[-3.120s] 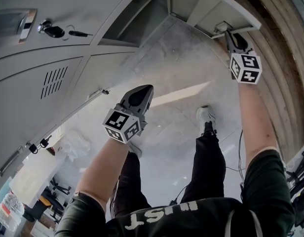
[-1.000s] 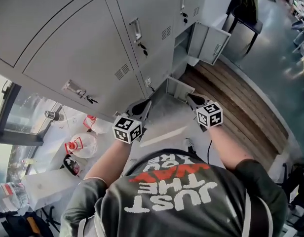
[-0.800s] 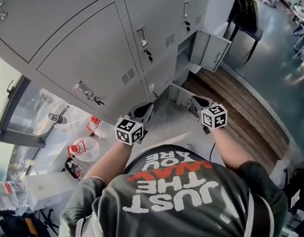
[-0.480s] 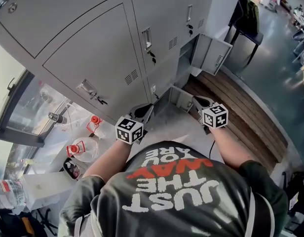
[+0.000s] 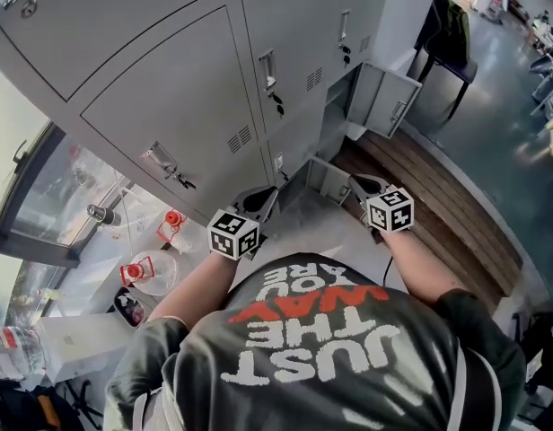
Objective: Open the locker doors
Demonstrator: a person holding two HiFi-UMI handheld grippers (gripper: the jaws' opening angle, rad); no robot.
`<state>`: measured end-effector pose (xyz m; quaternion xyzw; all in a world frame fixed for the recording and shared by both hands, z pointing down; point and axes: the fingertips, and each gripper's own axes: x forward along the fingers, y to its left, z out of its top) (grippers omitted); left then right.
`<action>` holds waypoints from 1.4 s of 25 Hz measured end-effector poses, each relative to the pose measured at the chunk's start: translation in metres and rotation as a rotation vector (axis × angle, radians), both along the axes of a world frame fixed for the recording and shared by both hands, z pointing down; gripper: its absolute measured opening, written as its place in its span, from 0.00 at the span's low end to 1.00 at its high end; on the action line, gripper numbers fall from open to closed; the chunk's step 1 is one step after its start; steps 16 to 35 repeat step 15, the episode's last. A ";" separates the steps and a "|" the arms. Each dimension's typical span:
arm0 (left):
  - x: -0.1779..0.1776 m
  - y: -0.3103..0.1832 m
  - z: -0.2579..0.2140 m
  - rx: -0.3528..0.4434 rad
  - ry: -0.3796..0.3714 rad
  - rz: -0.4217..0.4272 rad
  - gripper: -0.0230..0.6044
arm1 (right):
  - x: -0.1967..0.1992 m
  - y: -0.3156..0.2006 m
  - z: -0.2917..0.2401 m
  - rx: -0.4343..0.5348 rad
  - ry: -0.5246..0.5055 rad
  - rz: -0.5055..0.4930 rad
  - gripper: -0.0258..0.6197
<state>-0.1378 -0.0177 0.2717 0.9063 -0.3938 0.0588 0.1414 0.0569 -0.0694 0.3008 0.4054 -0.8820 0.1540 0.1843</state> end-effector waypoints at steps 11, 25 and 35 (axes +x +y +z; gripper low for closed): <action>0.002 0.003 -0.004 0.009 -0.005 0.003 0.05 | 0.003 0.005 0.001 0.001 0.015 -0.008 0.09; 0.004 0.006 -0.003 0.011 -0.004 0.004 0.05 | 0.003 0.007 0.001 0.003 0.018 -0.009 0.09; 0.004 0.006 -0.003 0.011 -0.004 0.004 0.05 | 0.003 0.007 0.001 0.003 0.018 -0.009 0.09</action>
